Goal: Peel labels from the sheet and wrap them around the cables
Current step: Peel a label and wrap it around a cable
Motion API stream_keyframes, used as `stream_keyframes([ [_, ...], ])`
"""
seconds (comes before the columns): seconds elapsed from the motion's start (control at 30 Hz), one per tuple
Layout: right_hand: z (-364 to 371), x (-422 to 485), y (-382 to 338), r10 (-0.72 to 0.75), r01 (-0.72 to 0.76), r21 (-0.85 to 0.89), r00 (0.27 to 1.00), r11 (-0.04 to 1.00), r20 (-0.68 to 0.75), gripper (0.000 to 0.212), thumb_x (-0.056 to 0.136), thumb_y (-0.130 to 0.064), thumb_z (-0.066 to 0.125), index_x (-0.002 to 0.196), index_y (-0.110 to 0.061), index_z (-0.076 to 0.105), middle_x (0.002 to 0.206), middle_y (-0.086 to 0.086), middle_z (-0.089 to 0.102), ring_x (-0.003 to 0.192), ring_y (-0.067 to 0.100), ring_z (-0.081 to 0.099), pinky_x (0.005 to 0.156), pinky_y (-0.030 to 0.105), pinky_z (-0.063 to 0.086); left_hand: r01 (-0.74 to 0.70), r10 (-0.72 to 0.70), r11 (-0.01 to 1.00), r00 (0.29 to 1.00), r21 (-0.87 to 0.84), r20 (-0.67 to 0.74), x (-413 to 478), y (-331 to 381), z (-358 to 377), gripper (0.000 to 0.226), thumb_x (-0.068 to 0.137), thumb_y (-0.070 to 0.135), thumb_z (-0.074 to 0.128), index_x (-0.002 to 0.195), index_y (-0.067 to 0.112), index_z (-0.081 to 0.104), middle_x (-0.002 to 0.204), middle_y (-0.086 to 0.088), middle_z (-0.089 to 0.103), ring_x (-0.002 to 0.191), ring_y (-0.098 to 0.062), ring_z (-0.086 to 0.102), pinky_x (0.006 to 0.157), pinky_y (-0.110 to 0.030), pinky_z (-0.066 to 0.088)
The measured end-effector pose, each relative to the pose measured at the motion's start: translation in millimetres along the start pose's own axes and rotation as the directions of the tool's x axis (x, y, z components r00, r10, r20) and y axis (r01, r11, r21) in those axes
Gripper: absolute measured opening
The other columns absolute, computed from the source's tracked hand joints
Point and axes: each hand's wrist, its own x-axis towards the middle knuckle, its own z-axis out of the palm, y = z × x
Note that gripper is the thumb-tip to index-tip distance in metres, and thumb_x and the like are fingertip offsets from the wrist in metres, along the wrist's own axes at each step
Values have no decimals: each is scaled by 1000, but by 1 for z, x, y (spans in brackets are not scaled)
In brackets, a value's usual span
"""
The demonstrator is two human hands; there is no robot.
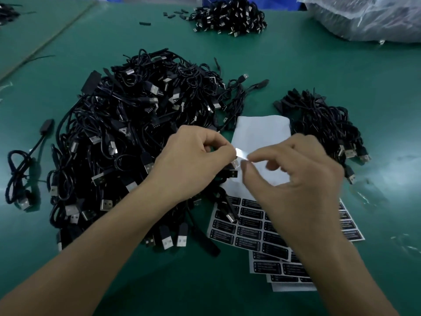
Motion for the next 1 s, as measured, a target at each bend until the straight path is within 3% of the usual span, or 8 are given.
stream_keyframes([
  [0.33,9,-2,0,91,-89,-36,995,995,44,6,82,-20,75,79,-15,77,71,-5,53,73,16,51,63,11,34,-33,34,999,999,-12,20,-2,2,1,16,80,39,69,72,26,75,41,13,40,38,-4,34,51,-27,32],
  [0.47,7,0,3,252,-266,124,961,956,114,16,82,-21,77,71,-31,71,66,-8,56,61,7,49,56,12,34,-71,70,996,997,-58,-17,-3,5,0,19,87,43,63,82,31,78,53,0,54,46,-13,46,52,-31,44],
  [0.53,3,4,6,412,-452,349,892,821,186,19,82,-20,78,67,-30,73,61,-6,60,54,5,49,54,15,40,-59,57,990,998,-125,-19,-4,9,-1,32,82,48,51,92,35,79,59,-8,55,54,-20,50,56,-29,47],
  [0.6,0,10,7,550,-627,557,768,545,327,15,82,-15,78,68,-22,77,55,-5,58,49,6,43,46,19,38,-46,45,984,999,-172,-13,-4,9,-2,36,82,37,44,98,34,77,64,3,63,55,-19,53,54,-23,44],
  [0.7,-2,13,10,586,-723,653,636,225,503,9,72,-15,80,65,-20,77,58,-5,50,53,7,38,40,16,30,-69,79,982,996,-174,47,-3,8,0,44,96,14,38,125,29,68,89,14,72,67,-11,66,60,-24,51],
  [0.77,-3,15,9,559,-734,668,607,122,564,7,60,-24,80,61,-21,75,61,-5,54,56,4,46,38,15,29,-107,128,974,987,-202,97,-3,6,0,52,103,2,35,139,32,57,95,13,72,77,-8,69,66,-20,54],
  [0.87,-4,16,7,538,-752,658,569,36,621,13,52,-29,80,60,-21,73,69,-6,63,62,5,56,36,15,29,-218,255,955,950,-202,179,-6,6,-1,58,107,8,34,146,49,41,98,8,74,88,-13,72,72,-18,53],
  [1.0,-5,17,6,524,-761,648,542,-25,657,14,52,-28,80,61,-22,72,91,4,69,67,7,61,34,15,25,-209,266,943,940,-259,211,-8,4,0,50,102,17,37,141,45,23,97,7,75,79,-13,72,68,-14,51],
])
